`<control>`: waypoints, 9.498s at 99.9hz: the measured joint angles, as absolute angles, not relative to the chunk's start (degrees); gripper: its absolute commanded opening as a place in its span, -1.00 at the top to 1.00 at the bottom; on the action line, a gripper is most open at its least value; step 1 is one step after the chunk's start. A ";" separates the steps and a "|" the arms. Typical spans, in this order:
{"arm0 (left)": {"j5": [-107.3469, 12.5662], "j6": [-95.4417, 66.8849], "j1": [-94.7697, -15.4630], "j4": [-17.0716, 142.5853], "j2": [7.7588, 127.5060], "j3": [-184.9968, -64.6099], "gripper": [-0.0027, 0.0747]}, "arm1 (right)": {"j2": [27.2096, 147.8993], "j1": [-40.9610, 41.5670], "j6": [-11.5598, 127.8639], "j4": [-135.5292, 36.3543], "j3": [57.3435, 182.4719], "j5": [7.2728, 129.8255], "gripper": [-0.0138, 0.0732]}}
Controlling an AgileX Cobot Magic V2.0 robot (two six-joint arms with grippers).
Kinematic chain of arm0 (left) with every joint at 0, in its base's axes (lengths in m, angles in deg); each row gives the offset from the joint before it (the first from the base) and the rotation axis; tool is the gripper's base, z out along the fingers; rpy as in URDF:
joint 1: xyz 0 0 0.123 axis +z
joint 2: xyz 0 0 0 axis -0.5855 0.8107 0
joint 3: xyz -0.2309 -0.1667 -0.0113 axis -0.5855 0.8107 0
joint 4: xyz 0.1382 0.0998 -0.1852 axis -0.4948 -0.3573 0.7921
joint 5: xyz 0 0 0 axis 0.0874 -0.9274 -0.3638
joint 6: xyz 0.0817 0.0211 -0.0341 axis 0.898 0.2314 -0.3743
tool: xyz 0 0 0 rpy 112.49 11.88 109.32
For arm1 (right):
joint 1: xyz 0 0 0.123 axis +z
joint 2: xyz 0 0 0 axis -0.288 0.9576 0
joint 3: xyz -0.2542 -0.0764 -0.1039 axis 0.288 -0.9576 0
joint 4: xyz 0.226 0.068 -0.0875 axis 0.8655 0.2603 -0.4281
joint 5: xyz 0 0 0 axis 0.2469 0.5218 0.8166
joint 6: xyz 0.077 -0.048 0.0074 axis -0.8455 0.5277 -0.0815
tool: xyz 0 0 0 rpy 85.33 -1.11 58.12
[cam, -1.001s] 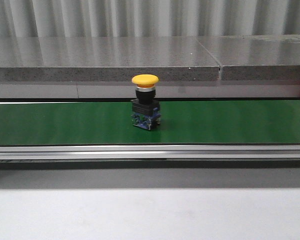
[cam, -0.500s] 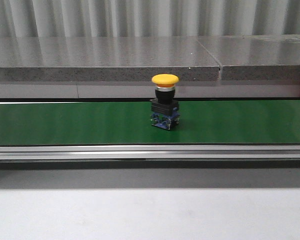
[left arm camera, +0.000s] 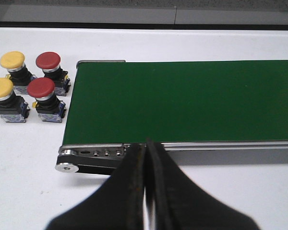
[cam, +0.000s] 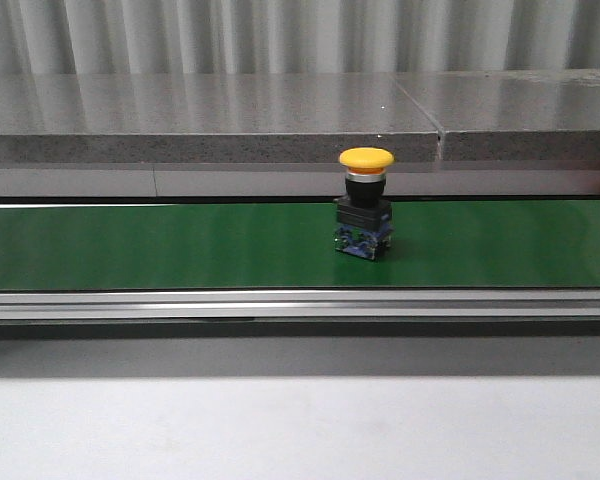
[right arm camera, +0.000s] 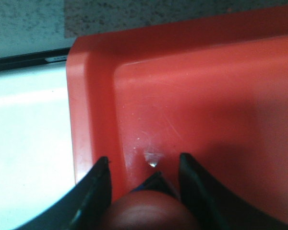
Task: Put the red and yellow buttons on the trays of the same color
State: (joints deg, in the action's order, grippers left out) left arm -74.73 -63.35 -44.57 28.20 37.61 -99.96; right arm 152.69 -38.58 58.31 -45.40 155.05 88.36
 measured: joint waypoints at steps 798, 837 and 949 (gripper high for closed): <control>-74.73 -63.35 -44.57 28.20 37.61 -99.96 0.99 | 77.48 -23.35 50.90 -48.46 106.19 77.11 -0.51; -74.73 -63.35 -44.57 28.20 37.61 -99.96 0.99 | 59.55 -23.32 52.40 -48.97 92.06 83.05 0.54; -74.73 -63.35 -44.57 27.99 37.61 -99.96 0.29 | 57.58 -23.32 52.87 -49.10 91.51 85.12 0.84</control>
State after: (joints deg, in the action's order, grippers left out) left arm -74.73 -63.35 -44.57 27.99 37.61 -99.96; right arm 57.58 -23.32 52.87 -49.10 91.51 85.12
